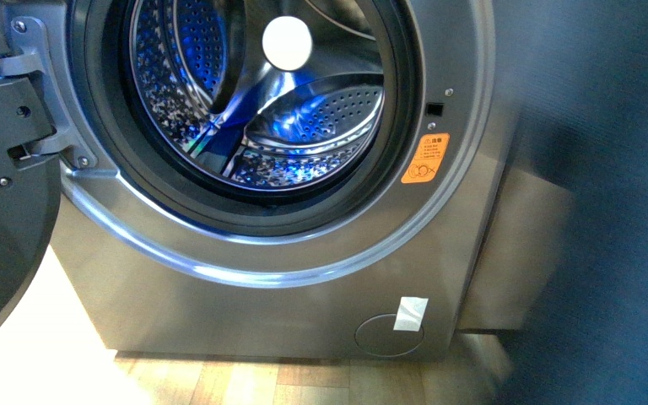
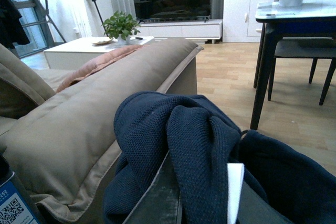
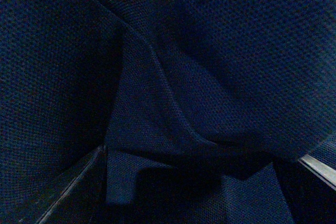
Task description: Collect clothes from washing machine
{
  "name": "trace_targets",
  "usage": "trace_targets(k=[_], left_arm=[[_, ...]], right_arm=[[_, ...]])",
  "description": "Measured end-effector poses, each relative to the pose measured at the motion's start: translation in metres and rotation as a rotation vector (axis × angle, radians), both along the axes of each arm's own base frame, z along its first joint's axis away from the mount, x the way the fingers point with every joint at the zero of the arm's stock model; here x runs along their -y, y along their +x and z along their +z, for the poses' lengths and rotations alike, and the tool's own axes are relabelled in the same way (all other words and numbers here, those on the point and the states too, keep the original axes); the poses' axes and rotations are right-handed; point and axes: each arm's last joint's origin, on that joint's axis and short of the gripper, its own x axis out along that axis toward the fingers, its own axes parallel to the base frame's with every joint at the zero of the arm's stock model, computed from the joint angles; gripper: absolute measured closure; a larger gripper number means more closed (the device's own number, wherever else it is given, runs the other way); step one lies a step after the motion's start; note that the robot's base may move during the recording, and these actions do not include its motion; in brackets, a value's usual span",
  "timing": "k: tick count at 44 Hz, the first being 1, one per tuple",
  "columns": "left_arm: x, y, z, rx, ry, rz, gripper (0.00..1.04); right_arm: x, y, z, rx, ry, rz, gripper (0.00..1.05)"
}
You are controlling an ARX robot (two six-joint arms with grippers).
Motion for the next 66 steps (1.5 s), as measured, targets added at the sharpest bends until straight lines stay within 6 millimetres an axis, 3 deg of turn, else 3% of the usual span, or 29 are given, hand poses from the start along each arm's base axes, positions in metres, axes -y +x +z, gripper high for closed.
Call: trace_targets(k=[19,53,60,66], left_arm=[[-0.007,0.029,0.003,-0.051,-0.062,0.142,0.97],[0.003,0.031,0.007,-0.058,-0.090,0.154,0.97],[0.003,0.031,0.007,-0.058,-0.090,0.150,0.97],[0.003,0.030,0.007,-0.057,-0.089,0.145,0.97]], right_arm=[[0.000,0.000,0.000,0.000,0.000,0.001,0.08],[0.000,0.000,0.000,0.000,0.000,0.001,0.08],[0.005,0.001,0.009,0.027,0.196,0.252,0.08],[0.013,0.001,0.035,0.082,0.261,0.320,0.08]])
